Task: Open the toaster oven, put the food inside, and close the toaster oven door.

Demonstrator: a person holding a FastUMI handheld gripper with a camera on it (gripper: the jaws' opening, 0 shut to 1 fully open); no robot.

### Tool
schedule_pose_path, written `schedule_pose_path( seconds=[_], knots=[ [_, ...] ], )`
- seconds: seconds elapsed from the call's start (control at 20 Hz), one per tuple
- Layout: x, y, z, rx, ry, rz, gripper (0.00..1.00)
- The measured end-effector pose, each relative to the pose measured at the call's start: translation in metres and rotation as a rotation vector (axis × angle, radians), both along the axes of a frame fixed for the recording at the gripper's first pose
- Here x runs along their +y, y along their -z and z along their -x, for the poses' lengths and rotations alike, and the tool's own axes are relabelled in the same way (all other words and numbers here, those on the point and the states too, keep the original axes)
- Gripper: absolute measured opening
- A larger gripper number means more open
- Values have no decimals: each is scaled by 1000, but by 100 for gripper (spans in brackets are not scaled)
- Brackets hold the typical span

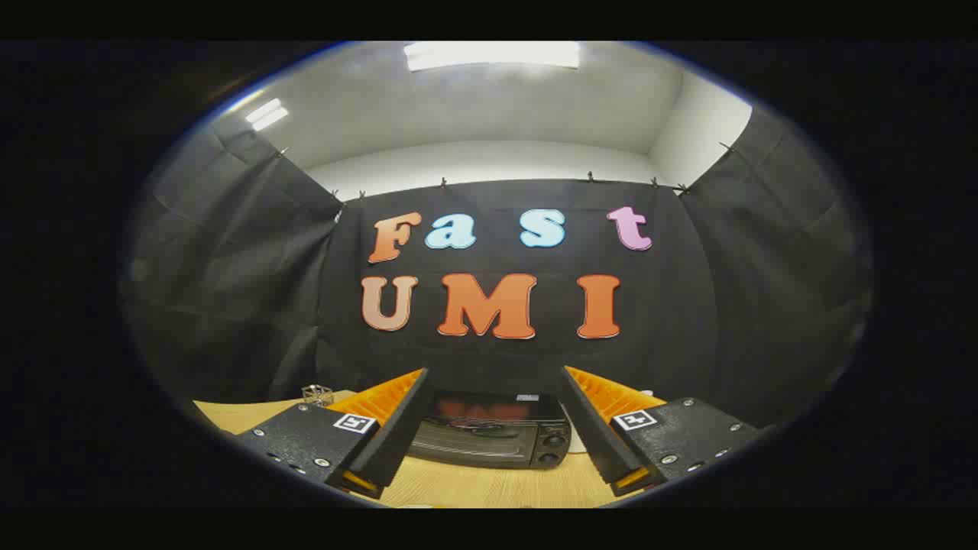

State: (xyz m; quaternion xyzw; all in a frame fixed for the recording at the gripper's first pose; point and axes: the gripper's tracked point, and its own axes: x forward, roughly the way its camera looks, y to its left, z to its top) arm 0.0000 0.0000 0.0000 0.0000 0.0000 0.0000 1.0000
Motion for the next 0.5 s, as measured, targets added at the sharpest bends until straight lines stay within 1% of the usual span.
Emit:
schedule_pose_path(
  seconds=[0.25,0.5],
  knots=[
    [-5,2,-1,1,12,4,97],
    [-3,7,-5,8,5,-4,97]
  ],
)
